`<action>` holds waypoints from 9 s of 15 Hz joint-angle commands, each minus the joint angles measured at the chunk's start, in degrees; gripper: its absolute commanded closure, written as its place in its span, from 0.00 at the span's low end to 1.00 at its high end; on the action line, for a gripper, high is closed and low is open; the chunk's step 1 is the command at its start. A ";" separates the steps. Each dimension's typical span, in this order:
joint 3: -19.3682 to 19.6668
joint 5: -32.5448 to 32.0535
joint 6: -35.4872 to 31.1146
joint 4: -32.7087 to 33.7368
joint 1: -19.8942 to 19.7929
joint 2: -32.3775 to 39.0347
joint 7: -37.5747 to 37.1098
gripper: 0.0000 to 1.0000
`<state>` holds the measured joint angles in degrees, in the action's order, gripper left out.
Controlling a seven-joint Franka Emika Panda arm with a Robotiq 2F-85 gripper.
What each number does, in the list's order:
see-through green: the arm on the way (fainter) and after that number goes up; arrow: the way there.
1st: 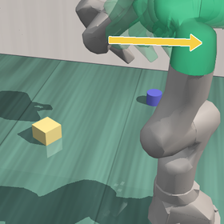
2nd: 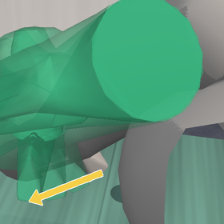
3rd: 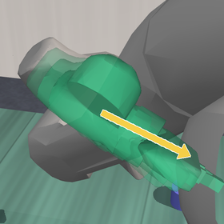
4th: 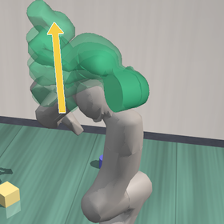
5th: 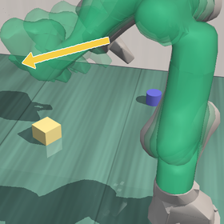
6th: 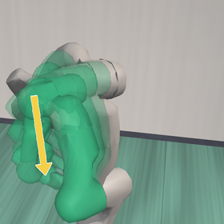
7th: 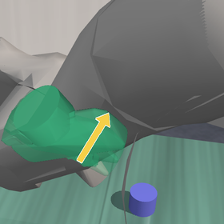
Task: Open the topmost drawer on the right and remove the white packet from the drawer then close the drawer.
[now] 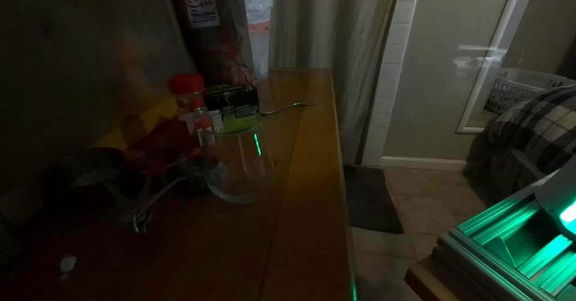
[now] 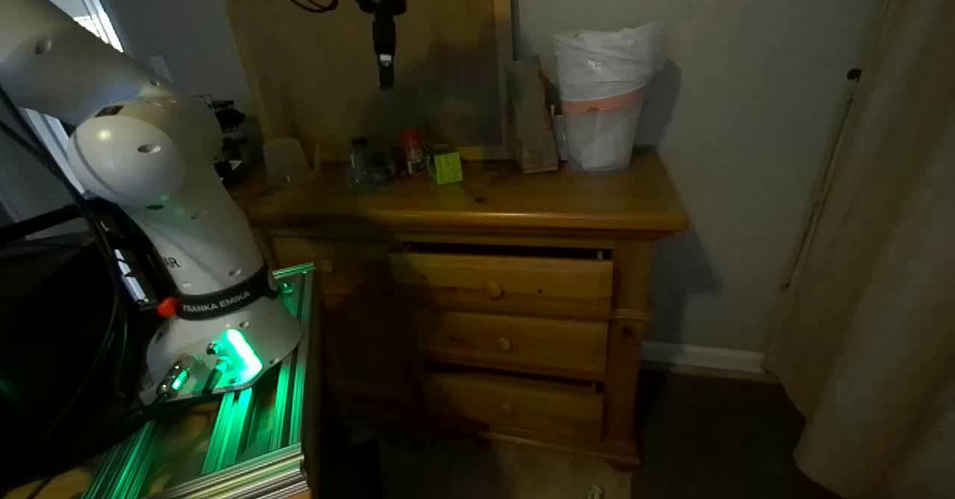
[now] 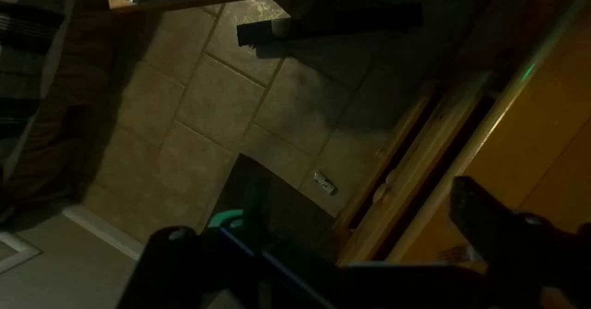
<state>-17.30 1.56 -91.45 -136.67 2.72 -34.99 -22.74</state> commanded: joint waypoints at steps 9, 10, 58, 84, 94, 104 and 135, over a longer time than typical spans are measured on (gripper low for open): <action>0.85 -0.45 0.08 0.09 1.07 0.22 -0.49 0.00; 0.85 -0.45 0.08 0.09 1.06 0.22 -0.49 0.00; 50.24 48.93 -62.35 -21.05 40.34 37.49 109.94 0.00; 20.54 96.46 -51.25 -7.20 8.77 64.84 155.35 0.00; 19.63 98.31 -53.14 0.27 7.67 70.53 171.75 0.00; 20.32 106.31 -49.72 2.56 6.72 73.82 178.98 0.07; 24.85 107.74 -48.88 1.63 5.65 74.17 180.27 0.76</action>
<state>5.38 108.40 -138.84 -132.52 9.49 41.06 155.08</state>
